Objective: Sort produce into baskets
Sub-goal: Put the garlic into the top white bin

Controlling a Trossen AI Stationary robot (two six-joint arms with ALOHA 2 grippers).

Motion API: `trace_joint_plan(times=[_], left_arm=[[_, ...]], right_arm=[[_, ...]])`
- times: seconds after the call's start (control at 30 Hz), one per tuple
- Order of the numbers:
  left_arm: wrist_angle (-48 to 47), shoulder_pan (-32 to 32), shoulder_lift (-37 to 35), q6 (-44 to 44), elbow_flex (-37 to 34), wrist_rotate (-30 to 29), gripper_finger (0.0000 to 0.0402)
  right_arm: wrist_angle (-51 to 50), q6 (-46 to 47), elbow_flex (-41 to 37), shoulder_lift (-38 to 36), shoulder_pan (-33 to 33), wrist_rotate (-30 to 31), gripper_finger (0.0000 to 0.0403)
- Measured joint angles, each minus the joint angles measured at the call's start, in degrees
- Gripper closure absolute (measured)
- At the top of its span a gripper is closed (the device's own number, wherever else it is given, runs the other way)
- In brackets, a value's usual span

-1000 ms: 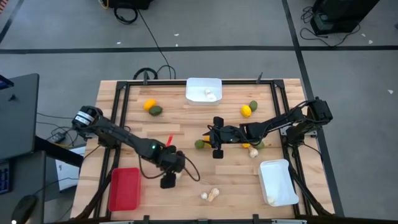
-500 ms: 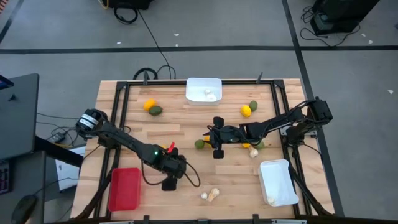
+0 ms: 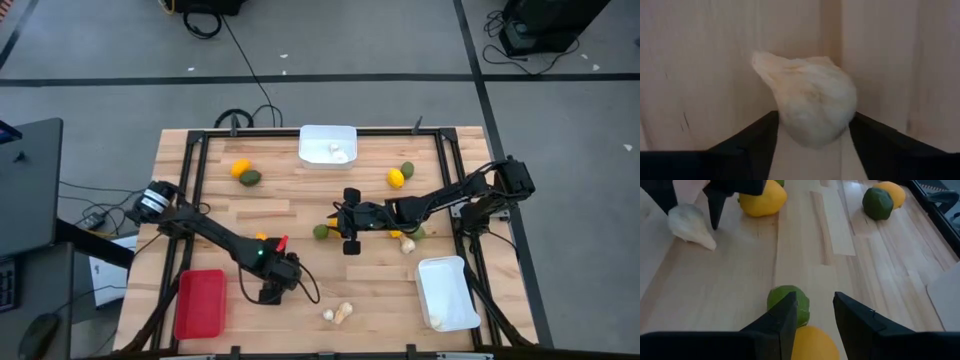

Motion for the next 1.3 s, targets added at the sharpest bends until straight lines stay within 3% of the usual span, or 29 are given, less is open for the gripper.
trace_joint_plan(times=[0.2, 0.53, 0.9, 1.07, 1.3], left_arm=[[1.2, 1.3, -0.1, 0.1, 0.1, -2.5, 0.0237], [2.4, 4.8, -0.2, 2.3, 2.7, -5.7, 0.0314], [4.4, 8.1, -0.2, 2.9, 3.7, -5.8, 0.0328], [7.7, 8.6, -0.2, 4.5, 3.7, -1.4, 0.0328], [10.5, 8.8, -0.1, 4.4, 3.7, -1.2, 0.0328]], right_arm=[[0.0, 0.1, 0.0, 0.0, 0.0, -0.9, 0.0261], [0.0, -1.5, 0.0, 0.0, 0.3, -17.0, 0.0261], [6.5, -6.6, 0.0, 0.0, 2.7, -17.9, 0.0247], [7.9, -5.0, 0.0, 0.0, 2.8, -17.9, 0.0211], [8.9, -1.6, 2.2, 5.9, 3.5, -19.4, 0.0147]])
